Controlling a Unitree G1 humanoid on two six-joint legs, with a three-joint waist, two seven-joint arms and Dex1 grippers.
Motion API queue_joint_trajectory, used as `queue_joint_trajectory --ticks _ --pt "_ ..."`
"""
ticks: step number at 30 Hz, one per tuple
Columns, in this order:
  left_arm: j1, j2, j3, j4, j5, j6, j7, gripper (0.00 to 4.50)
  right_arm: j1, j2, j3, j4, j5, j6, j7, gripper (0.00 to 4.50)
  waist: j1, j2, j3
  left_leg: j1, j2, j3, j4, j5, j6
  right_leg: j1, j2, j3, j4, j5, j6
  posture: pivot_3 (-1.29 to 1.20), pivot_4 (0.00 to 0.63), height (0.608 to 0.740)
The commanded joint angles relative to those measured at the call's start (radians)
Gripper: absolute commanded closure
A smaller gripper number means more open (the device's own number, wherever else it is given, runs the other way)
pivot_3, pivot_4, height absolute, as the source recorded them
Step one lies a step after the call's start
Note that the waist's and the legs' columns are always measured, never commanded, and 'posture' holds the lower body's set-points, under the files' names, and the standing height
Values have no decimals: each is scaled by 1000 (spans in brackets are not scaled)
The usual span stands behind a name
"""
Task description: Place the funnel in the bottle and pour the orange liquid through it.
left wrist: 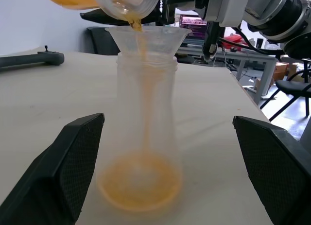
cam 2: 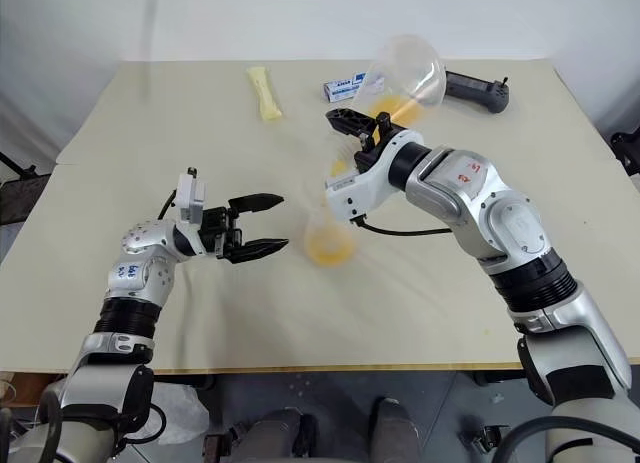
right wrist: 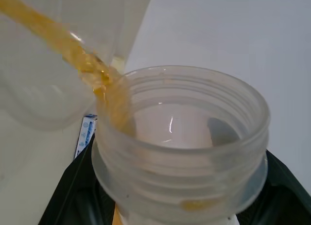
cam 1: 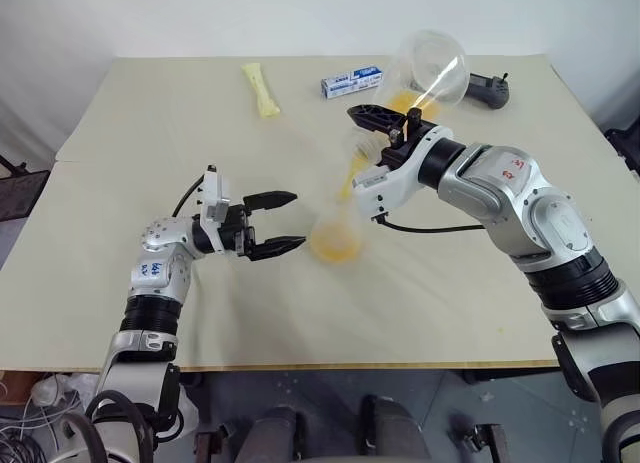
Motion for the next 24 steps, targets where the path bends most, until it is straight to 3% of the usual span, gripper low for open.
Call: queue_joint_trajectory --ticks 1,24 --pt "-18 1 22 -1 -12 -16 -4 0 -38 -15 -43 -16 -5 -17 -4 2014 0 0 0 0 0 0 0 0 0 0 0 0 0 0 0 0 150 740" --pt "-25 -13 18 25 -8 -42 -2 0 -67 -24 -41 24 -27 -88 -2 2014 0 0 0 0 0 0 0 0 0 0 0 0 0 0 0 0 150 740"
